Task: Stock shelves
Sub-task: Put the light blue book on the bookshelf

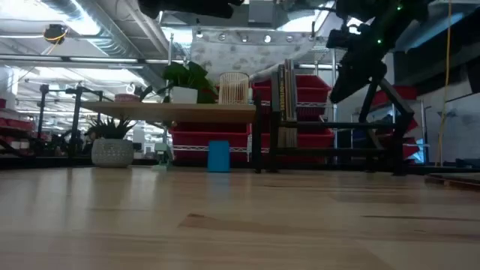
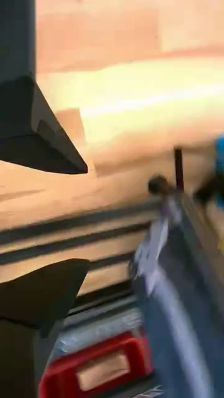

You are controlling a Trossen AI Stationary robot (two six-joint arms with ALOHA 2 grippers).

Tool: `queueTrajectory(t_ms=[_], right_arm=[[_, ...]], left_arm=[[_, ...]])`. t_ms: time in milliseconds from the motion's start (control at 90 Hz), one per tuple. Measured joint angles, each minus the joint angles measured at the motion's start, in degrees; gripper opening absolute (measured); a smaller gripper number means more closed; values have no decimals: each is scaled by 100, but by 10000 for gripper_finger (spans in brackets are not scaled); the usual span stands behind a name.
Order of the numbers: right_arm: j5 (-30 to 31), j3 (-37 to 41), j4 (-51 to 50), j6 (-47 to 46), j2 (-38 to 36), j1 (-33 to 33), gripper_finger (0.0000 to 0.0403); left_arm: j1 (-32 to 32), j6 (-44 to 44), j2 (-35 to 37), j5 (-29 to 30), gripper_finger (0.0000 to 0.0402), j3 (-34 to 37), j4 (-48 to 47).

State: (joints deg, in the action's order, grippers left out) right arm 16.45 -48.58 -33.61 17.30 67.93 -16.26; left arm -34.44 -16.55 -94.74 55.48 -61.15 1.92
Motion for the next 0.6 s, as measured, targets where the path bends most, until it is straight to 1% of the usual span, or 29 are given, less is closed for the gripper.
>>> queueTrajectory(t_ms=[67, 222, 300, 356, 433, 600], right_arm=[[545, 19, -22, 71, 240, 214, 220], [1444, 30, -11, 120, 844, 370, 220], [1701, 30, 55, 114, 1101, 339, 219], [1810, 32, 106, 115, 1254, 296, 211], [1911, 33, 143, 93, 1396, 261, 184], [1912, 33, 192, 75, 1446, 224, 90]], left_arm=[[-1, 2, 0, 0, 153, 0, 0], [0, 14, 0, 0, 153, 1, 0], [-2, 19, 0, 0, 153, 1, 0], [0, 19, 0, 0, 153, -2, -1], [0, 20, 0, 0, 153, 1, -2], [0, 19, -1, 0, 153, 0, -3]])
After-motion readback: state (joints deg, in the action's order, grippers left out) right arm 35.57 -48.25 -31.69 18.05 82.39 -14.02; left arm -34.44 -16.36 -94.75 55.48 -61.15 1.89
